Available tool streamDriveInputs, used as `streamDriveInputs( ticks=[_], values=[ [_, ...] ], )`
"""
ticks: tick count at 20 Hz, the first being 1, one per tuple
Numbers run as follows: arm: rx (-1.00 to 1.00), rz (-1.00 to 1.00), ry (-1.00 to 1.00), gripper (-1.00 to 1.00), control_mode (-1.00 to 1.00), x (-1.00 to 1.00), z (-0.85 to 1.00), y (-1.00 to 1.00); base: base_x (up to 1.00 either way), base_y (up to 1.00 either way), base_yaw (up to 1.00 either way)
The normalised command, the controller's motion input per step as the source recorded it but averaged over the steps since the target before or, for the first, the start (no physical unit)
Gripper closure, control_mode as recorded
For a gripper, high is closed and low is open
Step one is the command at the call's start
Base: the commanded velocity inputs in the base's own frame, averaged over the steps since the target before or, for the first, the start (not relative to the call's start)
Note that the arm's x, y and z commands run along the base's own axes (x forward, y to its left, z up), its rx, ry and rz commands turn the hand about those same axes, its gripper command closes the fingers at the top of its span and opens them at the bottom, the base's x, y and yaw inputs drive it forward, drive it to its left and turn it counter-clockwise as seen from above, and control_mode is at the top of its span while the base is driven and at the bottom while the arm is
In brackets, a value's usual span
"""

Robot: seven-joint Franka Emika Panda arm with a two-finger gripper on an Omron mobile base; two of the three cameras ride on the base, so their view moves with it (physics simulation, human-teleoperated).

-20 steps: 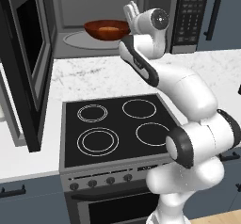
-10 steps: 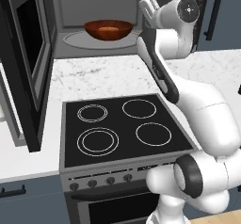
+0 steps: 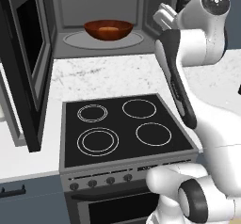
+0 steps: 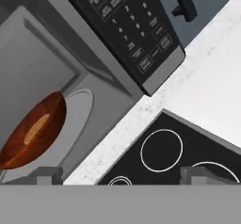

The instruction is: Open the microwave, place the bowl with waffle inside the microwave, then close the microwave door and turn it on.

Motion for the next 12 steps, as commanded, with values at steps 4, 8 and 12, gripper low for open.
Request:
streamDriveInputs(
  ticks=[4, 8, 12],
  values=[
    [-0.13, -0.02, 0.23, -1.00, -1.00, -1.00, -0.22, -0.12, 0.00, 0.00, 0.00],
    [-0.13, 0.00, 0.21, -1.00, -1.00, -1.00, -0.38, 0.00, 0.00, 0.00, 0.00],
    [-0.09, 0.00, 0.13, -1.00, -1.00, -1.00, -0.49, 0.00, 0.00, 0.00, 0.00]
  ],
)
